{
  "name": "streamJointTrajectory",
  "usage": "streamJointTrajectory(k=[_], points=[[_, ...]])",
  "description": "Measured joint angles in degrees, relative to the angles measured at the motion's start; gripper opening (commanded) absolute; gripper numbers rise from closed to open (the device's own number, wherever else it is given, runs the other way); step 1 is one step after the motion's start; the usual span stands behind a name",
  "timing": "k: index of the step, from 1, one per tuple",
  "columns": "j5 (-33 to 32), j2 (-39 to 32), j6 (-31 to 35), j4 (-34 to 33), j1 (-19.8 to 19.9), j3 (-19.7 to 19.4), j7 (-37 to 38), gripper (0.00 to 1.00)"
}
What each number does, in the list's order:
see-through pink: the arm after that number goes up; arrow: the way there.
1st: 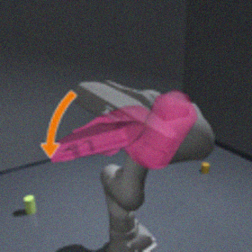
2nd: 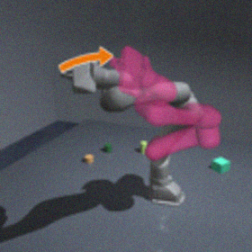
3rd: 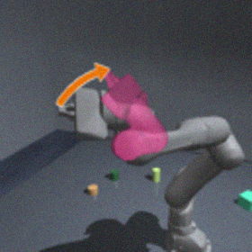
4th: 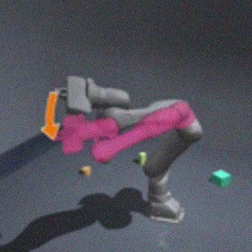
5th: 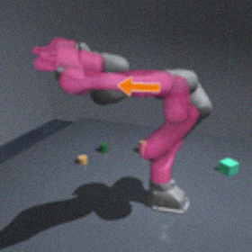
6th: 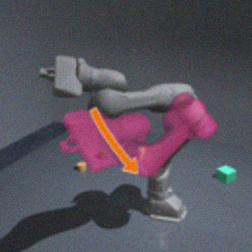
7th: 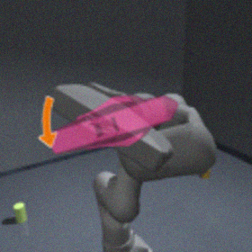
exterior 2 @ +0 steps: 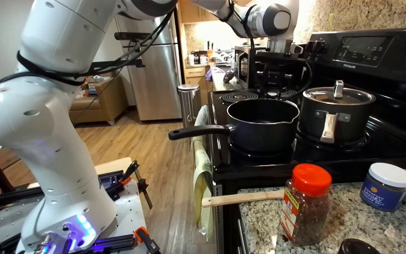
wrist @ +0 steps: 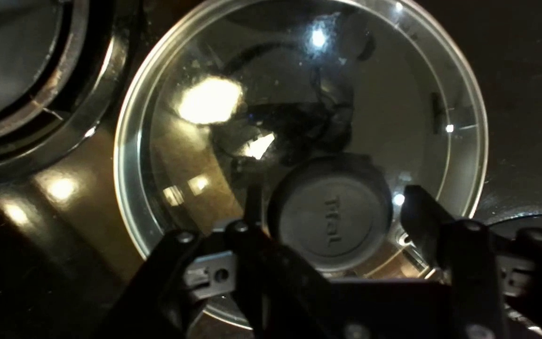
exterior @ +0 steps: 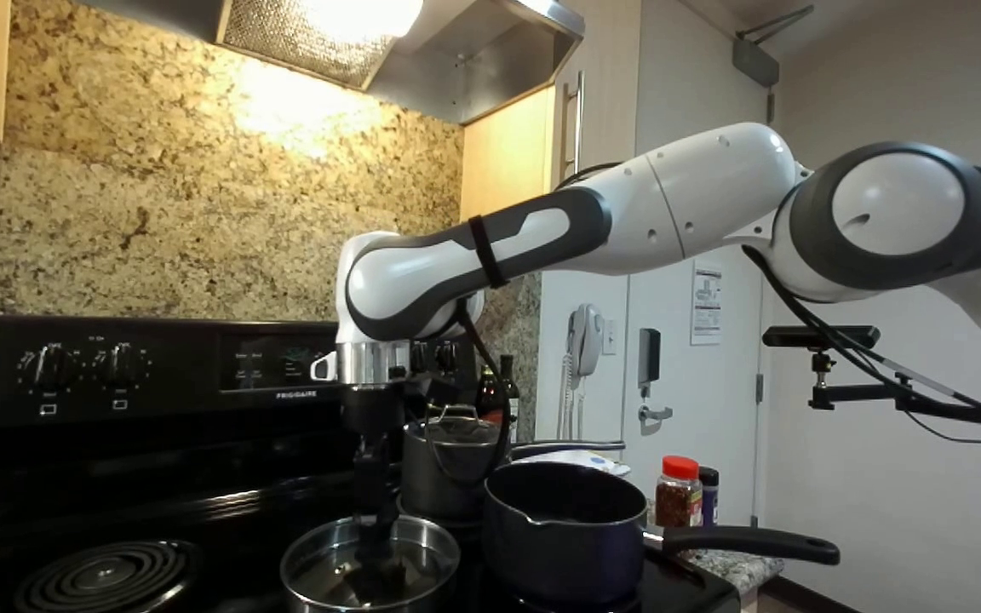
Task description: Take the spoons out of the black pot then put the lid on the pot
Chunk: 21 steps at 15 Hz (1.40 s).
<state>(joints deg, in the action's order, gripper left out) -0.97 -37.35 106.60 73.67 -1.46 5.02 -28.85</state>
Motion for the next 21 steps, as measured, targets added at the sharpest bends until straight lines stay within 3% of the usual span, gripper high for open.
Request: streamJointTrajectory(k=[2, 13, 21], points=[[0.00, -0.03, 0.00, -0.02, 0.02, 0.00, 0.00, 0.34], [-0.43, 2.50, -0.11, -0.70, 0.08, -0.66, 0.24, 0.34], [-0.66, 12.90, -9.74, -0.23, 0.05, -1.48, 4.87, 0.34]])
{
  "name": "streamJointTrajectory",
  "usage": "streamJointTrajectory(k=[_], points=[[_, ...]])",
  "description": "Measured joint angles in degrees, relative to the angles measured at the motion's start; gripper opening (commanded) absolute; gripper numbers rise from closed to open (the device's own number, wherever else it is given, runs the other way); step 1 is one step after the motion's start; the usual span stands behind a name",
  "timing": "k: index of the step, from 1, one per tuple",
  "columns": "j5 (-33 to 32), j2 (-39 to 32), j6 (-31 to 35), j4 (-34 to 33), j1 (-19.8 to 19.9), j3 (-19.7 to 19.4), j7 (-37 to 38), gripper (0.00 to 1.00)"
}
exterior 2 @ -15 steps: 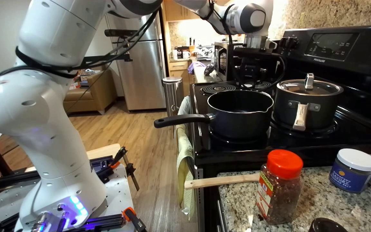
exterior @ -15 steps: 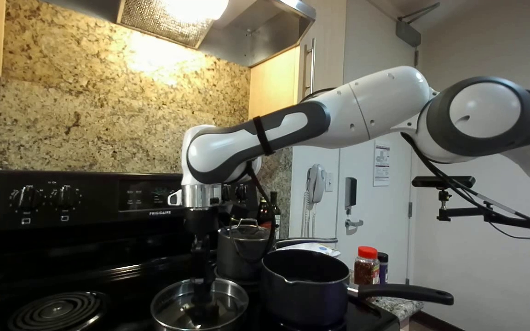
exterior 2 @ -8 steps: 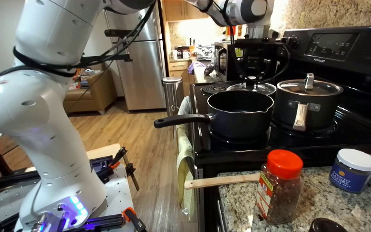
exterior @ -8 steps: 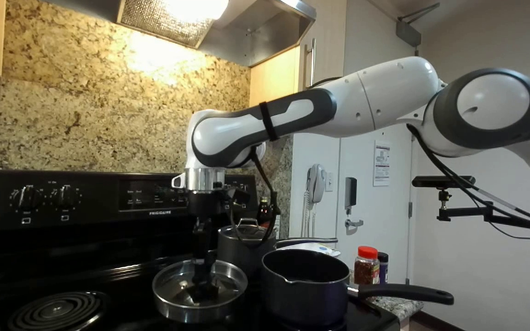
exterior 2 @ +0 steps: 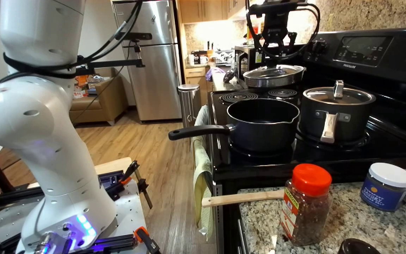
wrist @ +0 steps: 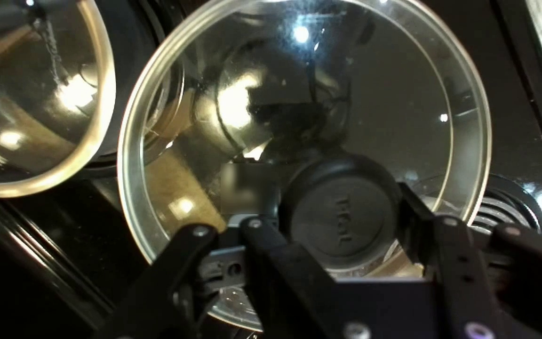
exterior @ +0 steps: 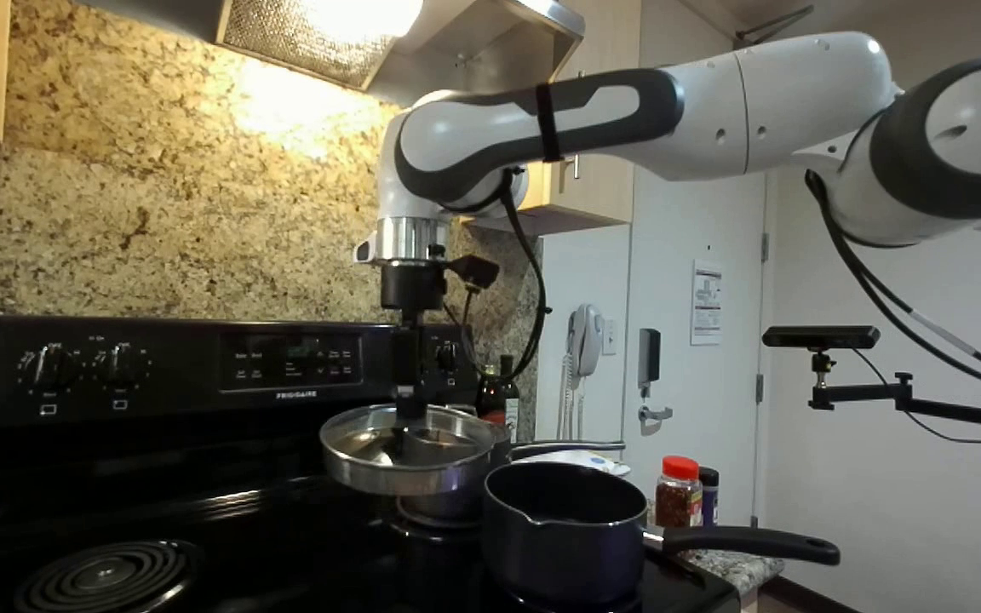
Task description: Take the spoons out of the black pot then put the lid on the pot
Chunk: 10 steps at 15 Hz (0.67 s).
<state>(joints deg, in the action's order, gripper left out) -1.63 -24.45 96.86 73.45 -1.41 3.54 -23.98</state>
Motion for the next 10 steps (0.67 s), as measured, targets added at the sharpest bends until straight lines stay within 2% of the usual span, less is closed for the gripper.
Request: streamJointTrajectory(k=[5, 10], points=[[0.71, 8.33, 1.18, 8.06, 0.58, -2.12, 6.65, 0.34], [5.05, 16.19, 8.12, 20.99, 3.20, -4.65, 12.34, 0.34]])
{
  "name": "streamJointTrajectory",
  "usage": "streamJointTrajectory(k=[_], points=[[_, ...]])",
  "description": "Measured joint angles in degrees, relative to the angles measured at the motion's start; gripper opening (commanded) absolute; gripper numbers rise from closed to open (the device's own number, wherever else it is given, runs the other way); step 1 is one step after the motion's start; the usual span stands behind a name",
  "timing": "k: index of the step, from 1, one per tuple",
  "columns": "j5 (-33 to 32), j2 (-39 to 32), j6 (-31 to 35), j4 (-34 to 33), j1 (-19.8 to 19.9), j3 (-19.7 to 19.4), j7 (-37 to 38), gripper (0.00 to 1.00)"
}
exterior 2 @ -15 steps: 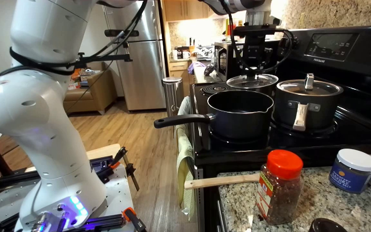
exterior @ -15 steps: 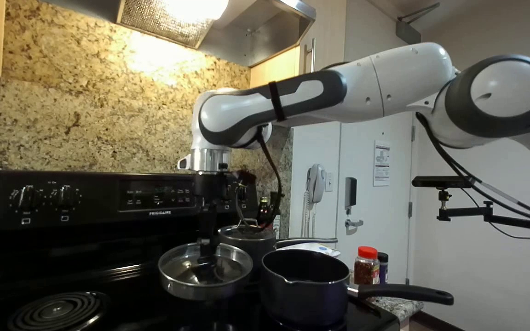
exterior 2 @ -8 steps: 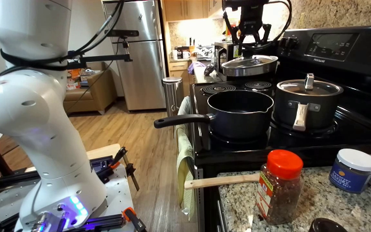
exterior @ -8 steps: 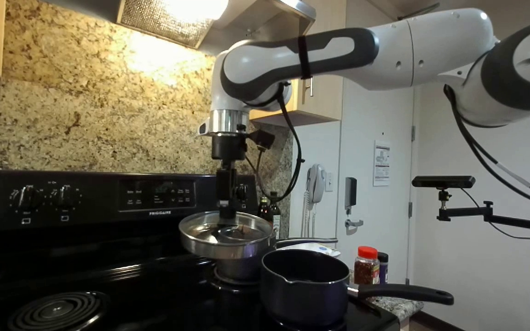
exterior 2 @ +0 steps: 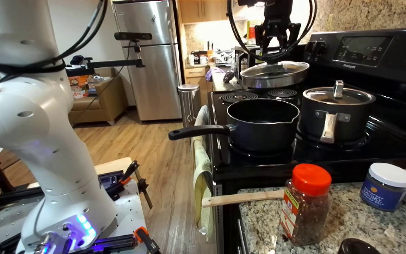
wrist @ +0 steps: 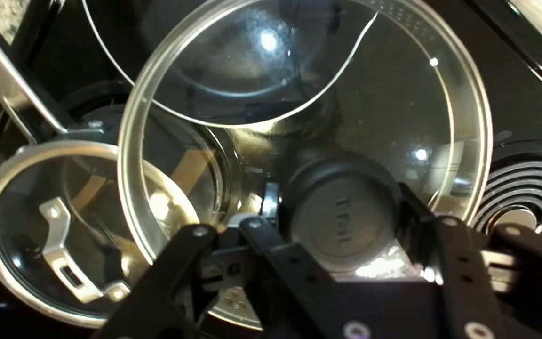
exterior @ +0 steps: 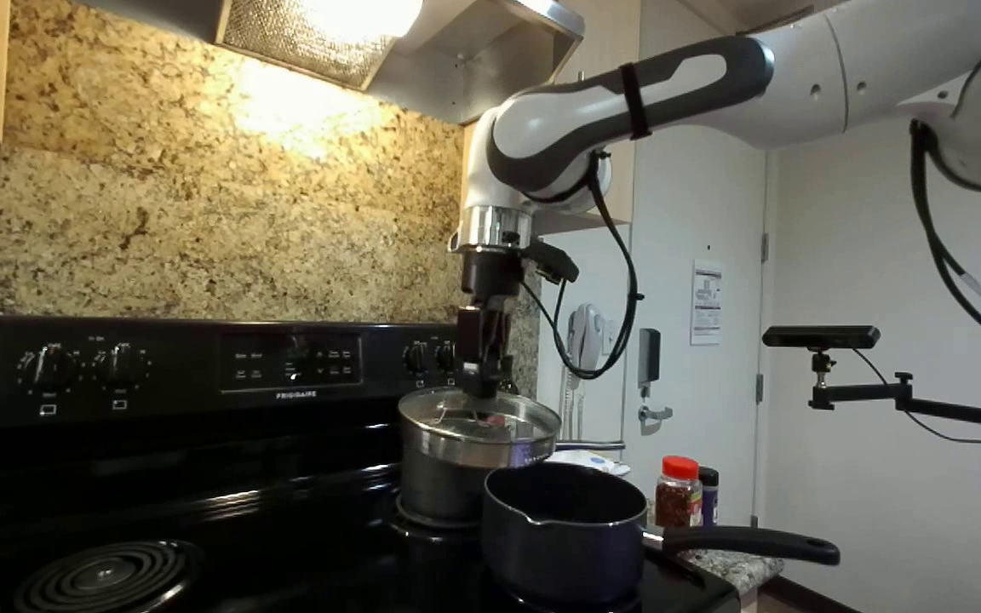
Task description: Take the spoons out of the black pot then put the lid on the pot
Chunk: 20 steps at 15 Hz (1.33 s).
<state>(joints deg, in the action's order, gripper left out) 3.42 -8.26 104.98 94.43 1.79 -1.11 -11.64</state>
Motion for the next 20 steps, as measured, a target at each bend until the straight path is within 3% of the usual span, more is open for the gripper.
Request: streamJointTrajectory(k=[8, 20], points=[[1.51, 7.34, 6.16, 13.99, 1.01, -2.56, 8.32, 0.34], [0.83, 13.65, 7.99, 23.27, 1.34, -4.24, 19.16, 0.34]])
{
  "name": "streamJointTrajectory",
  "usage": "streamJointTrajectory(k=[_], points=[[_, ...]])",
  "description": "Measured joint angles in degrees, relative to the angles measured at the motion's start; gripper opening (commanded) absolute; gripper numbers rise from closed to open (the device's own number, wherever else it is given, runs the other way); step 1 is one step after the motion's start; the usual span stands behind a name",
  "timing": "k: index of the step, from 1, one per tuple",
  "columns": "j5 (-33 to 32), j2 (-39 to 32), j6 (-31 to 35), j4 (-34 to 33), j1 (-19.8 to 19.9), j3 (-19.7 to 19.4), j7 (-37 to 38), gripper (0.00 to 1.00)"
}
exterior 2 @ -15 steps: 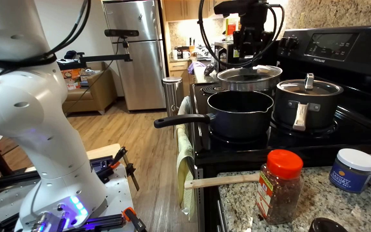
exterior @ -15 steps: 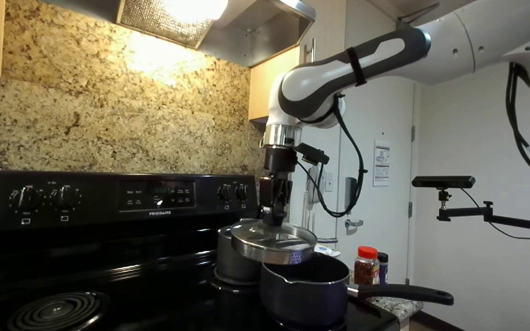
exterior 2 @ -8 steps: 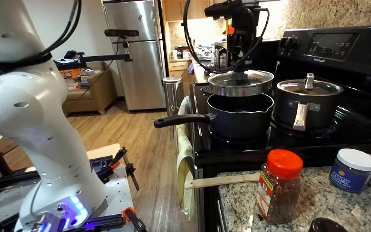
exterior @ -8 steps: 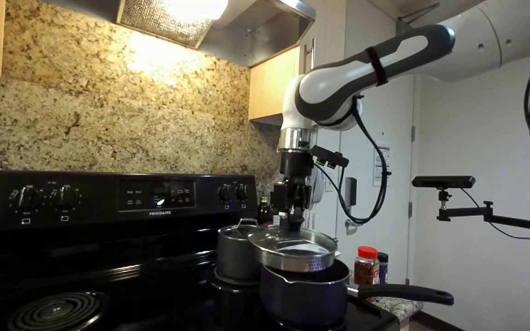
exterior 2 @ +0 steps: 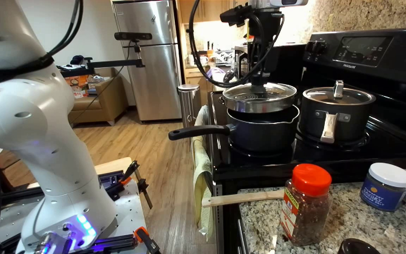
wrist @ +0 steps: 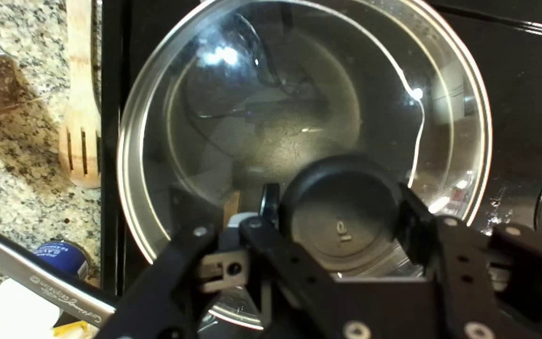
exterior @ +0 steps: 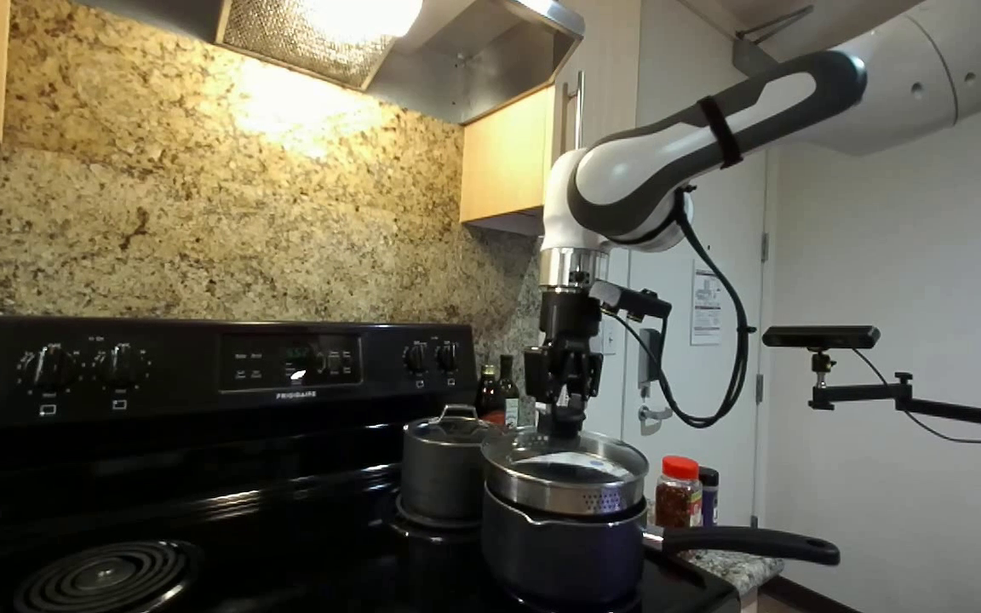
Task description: Take the spoons out of the black pot then put the lid on the pot
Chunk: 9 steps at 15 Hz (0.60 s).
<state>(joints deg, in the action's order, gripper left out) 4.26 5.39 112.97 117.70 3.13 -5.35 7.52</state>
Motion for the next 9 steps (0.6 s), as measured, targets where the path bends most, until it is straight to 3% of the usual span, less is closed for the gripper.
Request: streamJointTrajectory(k=[9], points=[[0.04, 1.57, 5.56, 4.60, 0.91, -0.70, 1.00, 0.34]])
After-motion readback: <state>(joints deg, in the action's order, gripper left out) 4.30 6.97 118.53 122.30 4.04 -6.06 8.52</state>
